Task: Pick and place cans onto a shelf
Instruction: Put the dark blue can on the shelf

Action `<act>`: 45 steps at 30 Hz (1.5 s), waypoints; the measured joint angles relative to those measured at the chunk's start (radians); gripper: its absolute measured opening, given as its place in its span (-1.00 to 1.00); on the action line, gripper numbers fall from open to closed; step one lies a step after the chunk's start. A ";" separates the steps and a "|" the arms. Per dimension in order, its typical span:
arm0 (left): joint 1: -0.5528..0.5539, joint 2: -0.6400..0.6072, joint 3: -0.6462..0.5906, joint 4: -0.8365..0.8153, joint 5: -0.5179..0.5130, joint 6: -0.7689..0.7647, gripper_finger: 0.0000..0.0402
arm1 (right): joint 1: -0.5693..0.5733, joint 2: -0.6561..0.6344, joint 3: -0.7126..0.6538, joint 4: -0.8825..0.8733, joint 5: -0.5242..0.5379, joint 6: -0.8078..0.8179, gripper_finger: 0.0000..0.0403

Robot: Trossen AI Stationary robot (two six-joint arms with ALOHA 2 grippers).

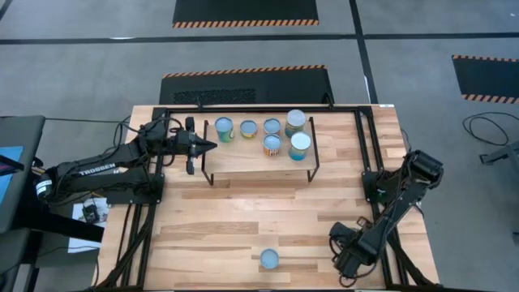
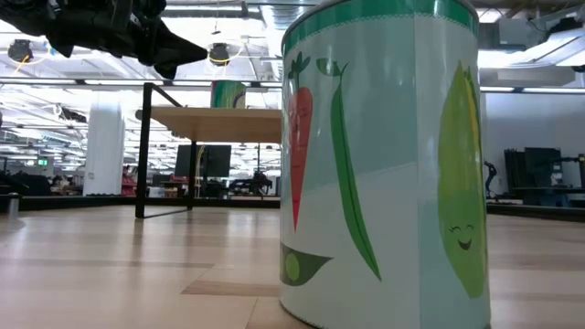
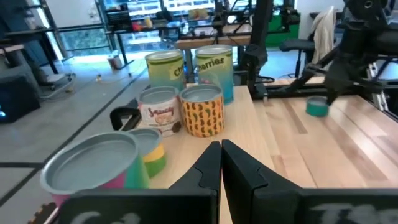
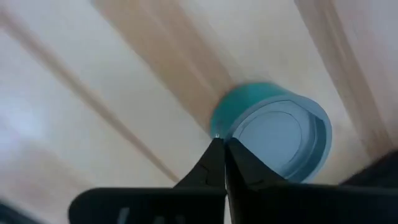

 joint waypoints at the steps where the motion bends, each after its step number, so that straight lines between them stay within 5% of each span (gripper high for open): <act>1: 0.000 -0.004 0.000 0.000 -0.001 -0.001 -0.99 | -0.019 0.000 0.015 0.000 0.000 -0.057 -0.96; 12: 0.000 -0.113 -0.001 -0.055 0.001 -0.008 -0.99 | -0.294 -0.001 0.310 -0.147 0.020 -0.731 -0.98; 19: 0.000 -0.204 -0.078 0.008 -0.008 -0.015 -0.99 | -0.511 0.000 0.571 -0.189 0.190 -1.124 -0.95; 28: 0.000 -0.282 -0.079 -0.020 -0.041 -0.055 -0.99 | -0.754 0.211 0.988 -0.189 0.214 -1.645 -0.95; 36: 0.000 -0.282 -0.079 -0.070 -0.049 -0.053 -0.99 | -0.878 0.428 1.259 -0.344 0.215 -1.846 -0.95; 45: 0.000 -0.282 -0.079 -0.070 -0.049 -0.048 -0.99 | -0.918 0.460 1.258 -0.286 0.211 -1.940 -0.95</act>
